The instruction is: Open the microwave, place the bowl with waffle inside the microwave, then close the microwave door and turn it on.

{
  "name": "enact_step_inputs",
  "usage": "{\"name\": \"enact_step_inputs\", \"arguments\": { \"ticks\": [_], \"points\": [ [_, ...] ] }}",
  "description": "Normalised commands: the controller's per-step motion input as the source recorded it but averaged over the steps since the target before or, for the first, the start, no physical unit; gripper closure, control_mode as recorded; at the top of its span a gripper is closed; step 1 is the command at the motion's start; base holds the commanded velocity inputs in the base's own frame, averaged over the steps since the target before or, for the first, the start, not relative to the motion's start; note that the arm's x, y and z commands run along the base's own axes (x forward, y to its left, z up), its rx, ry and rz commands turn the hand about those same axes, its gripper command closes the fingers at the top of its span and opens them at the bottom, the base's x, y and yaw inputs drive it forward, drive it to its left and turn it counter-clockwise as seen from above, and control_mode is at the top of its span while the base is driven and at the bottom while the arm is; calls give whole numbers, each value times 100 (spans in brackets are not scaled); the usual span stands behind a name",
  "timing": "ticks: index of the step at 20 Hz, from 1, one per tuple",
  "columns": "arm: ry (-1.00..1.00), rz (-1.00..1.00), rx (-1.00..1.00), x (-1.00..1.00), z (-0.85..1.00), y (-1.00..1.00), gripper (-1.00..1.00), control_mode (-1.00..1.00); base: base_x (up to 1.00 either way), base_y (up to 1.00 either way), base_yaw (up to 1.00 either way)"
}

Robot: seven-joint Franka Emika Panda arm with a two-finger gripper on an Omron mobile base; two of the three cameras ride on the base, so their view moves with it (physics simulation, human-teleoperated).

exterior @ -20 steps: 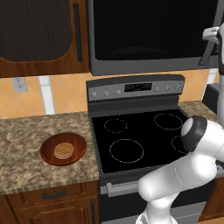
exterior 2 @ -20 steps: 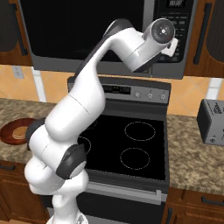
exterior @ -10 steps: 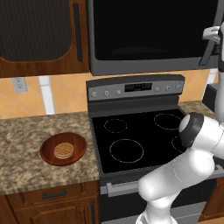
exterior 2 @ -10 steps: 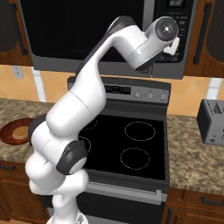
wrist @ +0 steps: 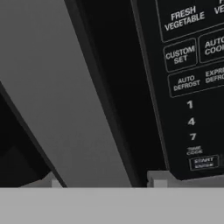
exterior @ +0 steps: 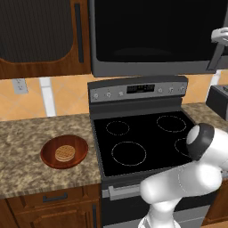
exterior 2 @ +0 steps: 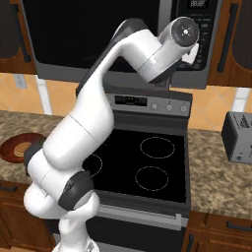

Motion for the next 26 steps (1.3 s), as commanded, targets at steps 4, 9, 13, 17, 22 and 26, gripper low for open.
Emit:
{"name": "enact_step_inputs", "arguments": {
  "ticks": [4,9,13,17,22,26],
  "points": [
    [-5,-23,0,-100,6,27,100,-100,0,0,0],
    [-2,-39,-5,-100,0,43,100,-100,0,0,0],
    [0,-35,-10,-100,0,50,100,-100,0,0,0],
    [-4,-25,-12,-100,0,58,100,-100,0,0,0],
    [-7,-14,-14,-100,-3,55,100,-100,0,0,0],
    [-3,-9,-15,-100,-8,59,100,-100,0,0,0]
  ]
}}
